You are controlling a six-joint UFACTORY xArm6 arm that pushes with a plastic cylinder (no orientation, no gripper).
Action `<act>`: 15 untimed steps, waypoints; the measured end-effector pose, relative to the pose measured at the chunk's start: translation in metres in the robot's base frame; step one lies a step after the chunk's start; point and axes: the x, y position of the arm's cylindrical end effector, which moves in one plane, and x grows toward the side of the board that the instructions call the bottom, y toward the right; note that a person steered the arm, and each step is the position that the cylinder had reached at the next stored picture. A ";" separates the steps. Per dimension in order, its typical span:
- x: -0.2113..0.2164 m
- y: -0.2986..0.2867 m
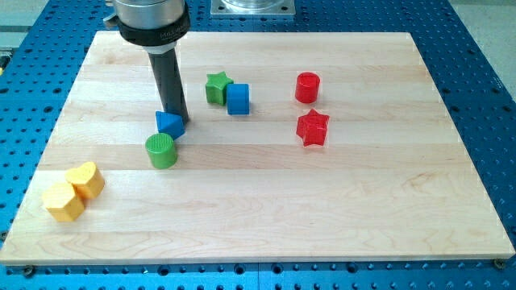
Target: Place the triangle towards the top left corner of the board
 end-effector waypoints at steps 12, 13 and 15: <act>-0.003 -0.074; 0.059 -0.101; -0.018 -0.085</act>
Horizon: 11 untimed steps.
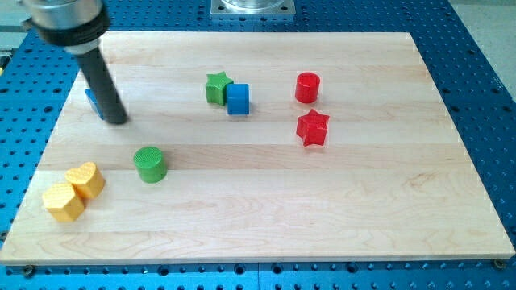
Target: Place the triangle towards the top left corner of the board
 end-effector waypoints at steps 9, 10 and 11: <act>-0.068 0.032; -0.040 0.037; -0.004 0.009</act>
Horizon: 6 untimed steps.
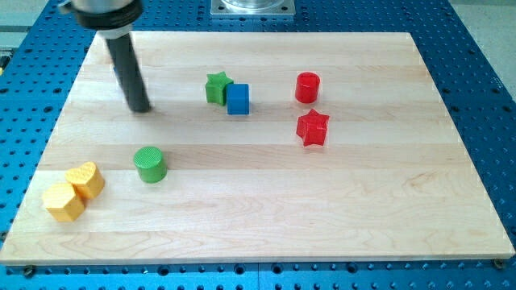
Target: Place the triangle towards the top left corner of the board
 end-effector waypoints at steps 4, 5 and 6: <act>-0.041 0.005; -0.018 -0.046; -0.041 -0.047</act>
